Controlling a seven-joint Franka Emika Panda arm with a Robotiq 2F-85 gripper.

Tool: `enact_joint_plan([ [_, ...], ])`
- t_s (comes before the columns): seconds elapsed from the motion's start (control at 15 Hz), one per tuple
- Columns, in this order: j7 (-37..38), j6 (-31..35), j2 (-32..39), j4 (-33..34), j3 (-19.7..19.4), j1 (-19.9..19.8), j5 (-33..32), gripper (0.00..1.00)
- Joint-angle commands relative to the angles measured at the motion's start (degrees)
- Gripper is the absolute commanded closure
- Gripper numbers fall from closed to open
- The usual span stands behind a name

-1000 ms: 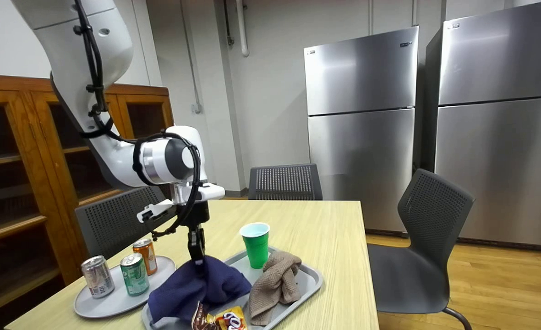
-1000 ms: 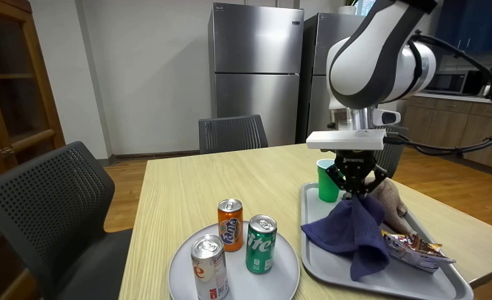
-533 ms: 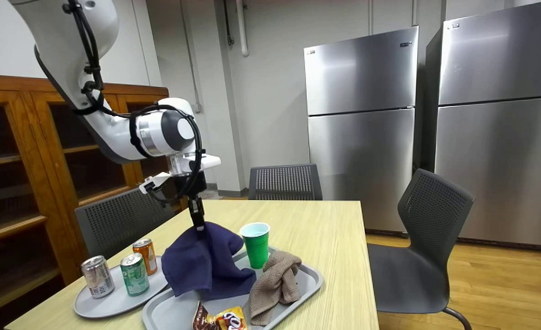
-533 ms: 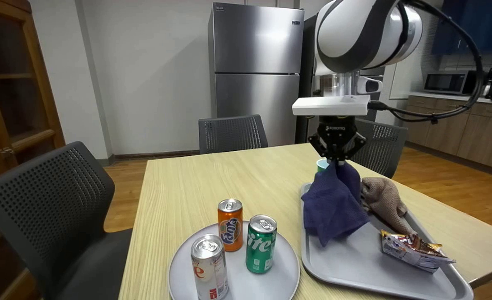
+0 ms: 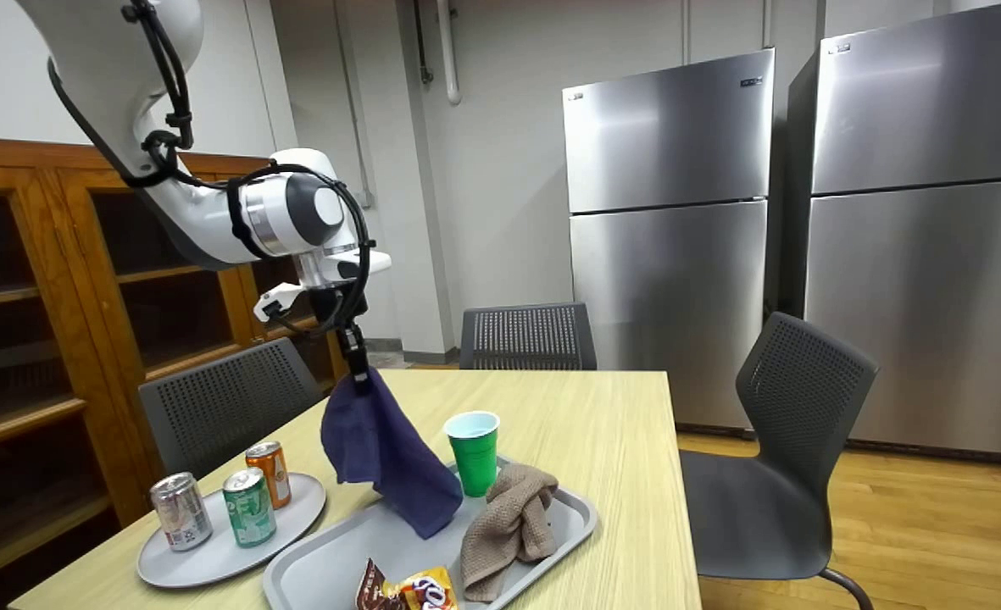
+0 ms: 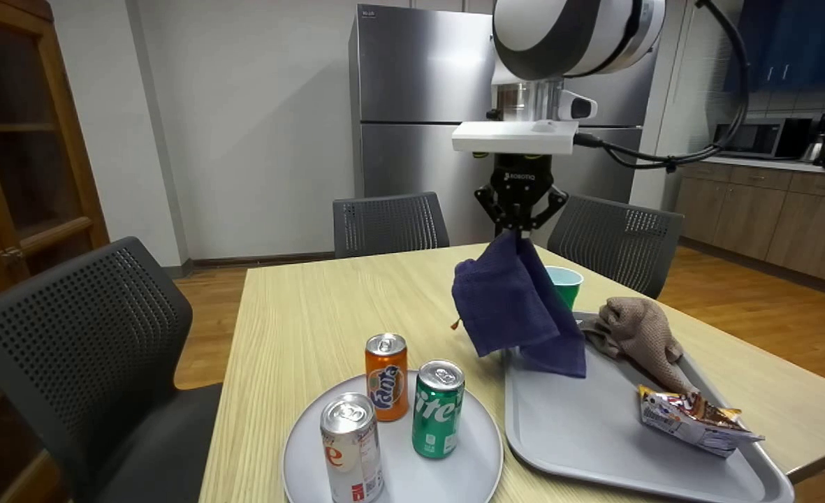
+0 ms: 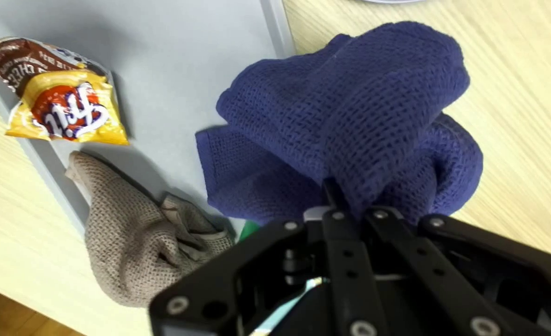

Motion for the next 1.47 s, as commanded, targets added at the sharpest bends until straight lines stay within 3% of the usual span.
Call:
enact_joint_plan([
  [0.0,-2.19,-3.03,2.23,5.89,1.06,0.7,0.33,0.99],
  [1.4,-2.4,-10.27,18.47,30.16,-0.1,7.99,-2.4,0.99],
])
